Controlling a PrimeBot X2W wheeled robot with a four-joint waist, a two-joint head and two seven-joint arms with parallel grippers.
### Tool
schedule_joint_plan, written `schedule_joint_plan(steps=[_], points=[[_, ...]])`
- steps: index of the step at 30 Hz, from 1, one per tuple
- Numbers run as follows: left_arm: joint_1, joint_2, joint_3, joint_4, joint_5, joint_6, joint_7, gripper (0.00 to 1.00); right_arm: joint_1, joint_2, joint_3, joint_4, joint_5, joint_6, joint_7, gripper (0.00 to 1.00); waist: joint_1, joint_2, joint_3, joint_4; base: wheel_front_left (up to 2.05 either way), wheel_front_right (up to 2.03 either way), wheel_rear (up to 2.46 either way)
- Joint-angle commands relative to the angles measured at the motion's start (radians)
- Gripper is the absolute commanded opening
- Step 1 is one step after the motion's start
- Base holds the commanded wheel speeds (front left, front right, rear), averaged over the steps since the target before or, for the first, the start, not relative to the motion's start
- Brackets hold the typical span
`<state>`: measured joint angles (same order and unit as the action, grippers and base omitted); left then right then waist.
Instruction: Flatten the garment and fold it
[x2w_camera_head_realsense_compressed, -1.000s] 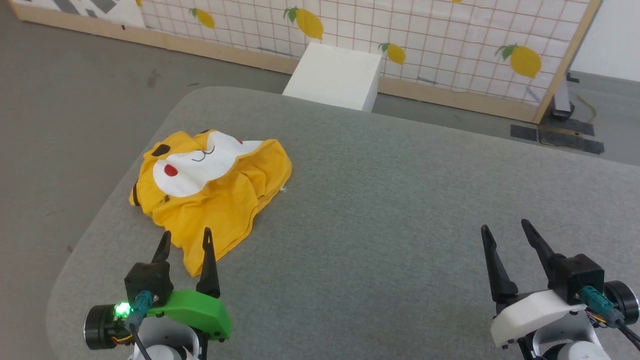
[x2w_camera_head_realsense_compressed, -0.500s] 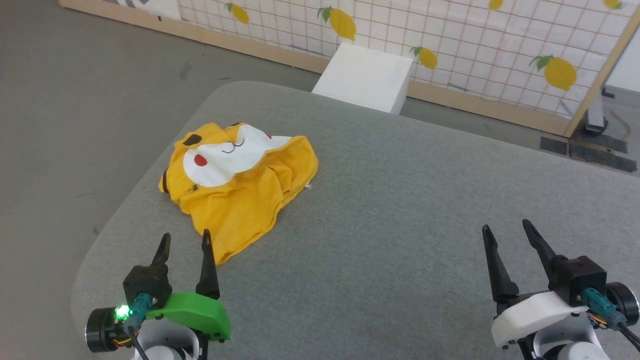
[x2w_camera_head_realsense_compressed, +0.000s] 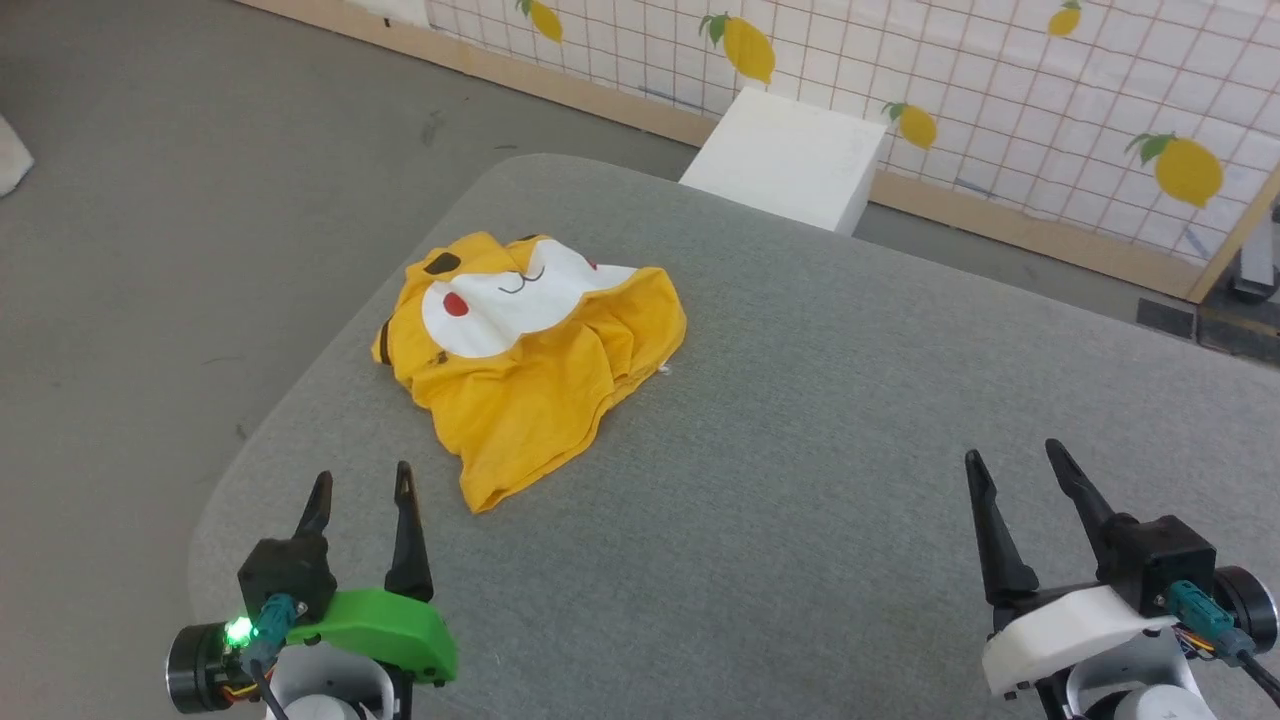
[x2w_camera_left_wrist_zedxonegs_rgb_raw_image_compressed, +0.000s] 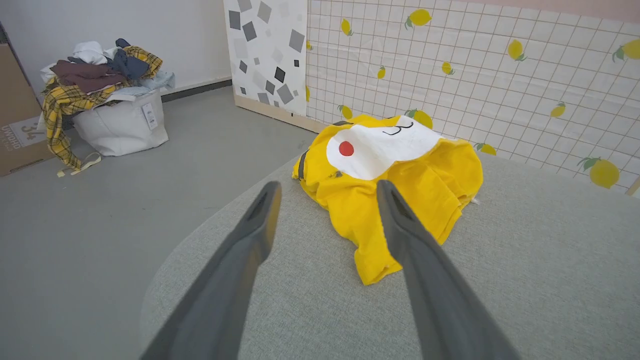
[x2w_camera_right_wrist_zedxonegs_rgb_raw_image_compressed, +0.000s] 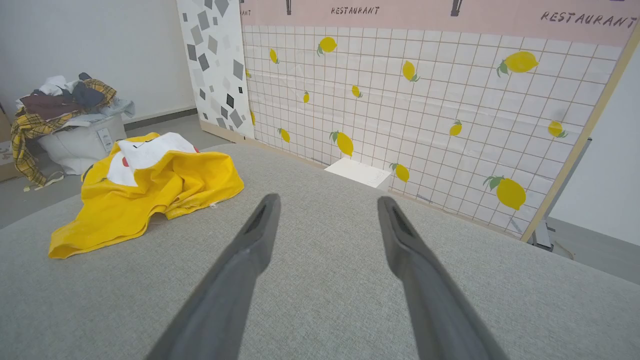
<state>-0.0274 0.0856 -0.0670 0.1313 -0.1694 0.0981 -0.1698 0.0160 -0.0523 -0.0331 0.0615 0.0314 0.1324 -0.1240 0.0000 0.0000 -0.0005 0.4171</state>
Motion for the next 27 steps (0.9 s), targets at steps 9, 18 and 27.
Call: schedule_joint_plan(steps=[9, 18, 27], points=[[-0.027, 0.009, -0.007, 0.019, -0.029, 0.019, -0.026, 1.00, -0.017, 0.001, -0.005, 0.009, 0.012, -0.001, -0.020, 1.00, 0.0000, 0.0000, 0.004, 0.047, 0.00, 0.00, 0.00], [-0.031, 0.012, -0.014, 0.033, -0.047, 0.030, -0.045, 1.00, -0.021, 0.002, -0.012, 0.015, 0.013, -0.001, -0.033, 1.00, 0.0000, 0.0000, 0.009, 0.091, 0.00, 0.00, 0.00], [-0.036, 0.016, -0.021, 0.051, -0.065, 0.044, -0.064, 1.00, -0.023, 0.002, -0.013, 0.023, 0.020, -0.002, -0.048, 1.00, 0.0000, 0.0000, 0.006, 0.135, 0.00, 0.00, 0.00]])
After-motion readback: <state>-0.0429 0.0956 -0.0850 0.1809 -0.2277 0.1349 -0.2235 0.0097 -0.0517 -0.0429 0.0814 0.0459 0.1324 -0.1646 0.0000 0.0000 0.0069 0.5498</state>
